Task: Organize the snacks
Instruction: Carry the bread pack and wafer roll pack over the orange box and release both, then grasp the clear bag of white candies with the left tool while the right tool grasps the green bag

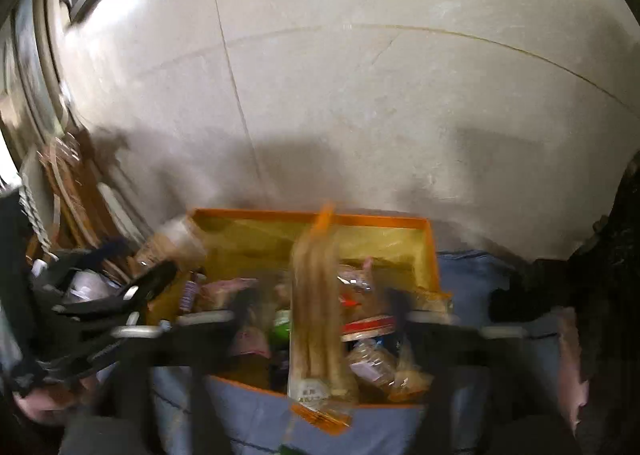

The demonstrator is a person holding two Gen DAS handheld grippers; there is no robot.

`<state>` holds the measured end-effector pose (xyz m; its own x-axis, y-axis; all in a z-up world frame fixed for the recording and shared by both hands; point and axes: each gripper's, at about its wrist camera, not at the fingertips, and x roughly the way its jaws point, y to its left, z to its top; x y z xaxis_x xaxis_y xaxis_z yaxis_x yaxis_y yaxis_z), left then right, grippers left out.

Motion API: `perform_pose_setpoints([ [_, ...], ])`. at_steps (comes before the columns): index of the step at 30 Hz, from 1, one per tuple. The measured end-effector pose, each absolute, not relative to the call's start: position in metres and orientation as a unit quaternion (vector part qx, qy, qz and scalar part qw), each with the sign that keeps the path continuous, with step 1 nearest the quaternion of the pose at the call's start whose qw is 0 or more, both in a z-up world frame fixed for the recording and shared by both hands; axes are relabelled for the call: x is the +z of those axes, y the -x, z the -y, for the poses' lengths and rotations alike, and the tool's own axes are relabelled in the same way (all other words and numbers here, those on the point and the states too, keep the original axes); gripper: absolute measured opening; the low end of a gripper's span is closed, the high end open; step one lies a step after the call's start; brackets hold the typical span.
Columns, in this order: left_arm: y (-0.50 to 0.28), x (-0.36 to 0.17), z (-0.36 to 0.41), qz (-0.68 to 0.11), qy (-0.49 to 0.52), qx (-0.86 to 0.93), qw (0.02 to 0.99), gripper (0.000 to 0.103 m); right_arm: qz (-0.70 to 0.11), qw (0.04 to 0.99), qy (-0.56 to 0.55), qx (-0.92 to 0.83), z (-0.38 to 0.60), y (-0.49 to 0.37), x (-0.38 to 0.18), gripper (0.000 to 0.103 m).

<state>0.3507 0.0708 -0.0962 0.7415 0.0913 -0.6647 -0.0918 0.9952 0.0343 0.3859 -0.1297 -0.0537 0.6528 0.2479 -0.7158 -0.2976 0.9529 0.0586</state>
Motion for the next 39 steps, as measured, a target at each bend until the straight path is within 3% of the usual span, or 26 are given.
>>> perform_pose_setpoints([
  [9, -0.288, -0.104, -0.096, -0.381, -0.002, 0.066, 0.922, 0.099, -0.439, 0.891, 0.023, 0.115, 0.19, -0.299, -0.072, 0.099],
  [17, -0.203, -0.142, -0.082, -0.431, -0.092, 0.036, 0.897, 0.099, -0.458, 0.836, 0.212, 0.213, 0.229, -0.206, -0.183, 0.099],
  [21, -0.179, -0.154, -0.078, -0.449, -0.053, -0.012, 0.892, 0.099, -0.492, 0.812, 0.199, 0.241, 0.242, -0.215, -0.218, 0.099],
  [27, -0.136, -0.184, -0.06, -0.465, -0.073, -0.065, 0.88, 0.099, -0.516, 0.801, 0.174, 0.249, 0.239, -0.24, -0.253, 0.097],
  [28, -0.133, -0.188, -0.056, -0.469, -0.065, -0.079, 0.877, 0.099, -0.508, 0.816, 0.166, 0.221, 0.24, -0.243, -0.255, 0.089],
  [29, -0.129, -0.191, -0.053, -0.47, -0.06, -0.087, 0.876, 0.099, -0.502, 0.831, 0.125, 0.206, 0.245, -0.244, -0.253, 0.068],
  [31, -0.124, -0.201, -0.04, -0.46, -0.068, -0.108, 0.879, 0.099, -0.49, 0.853, 0.09, 0.158, 0.25, -0.244, -0.249, 0.053],
  [39, -0.133, -0.245, 0.019, -0.457, -0.147, -0.154, 0.864, 0.099, -0.486, 0.865, 0.056, 0.111, 0.256, -0.221, -0.242, 0.04],
])
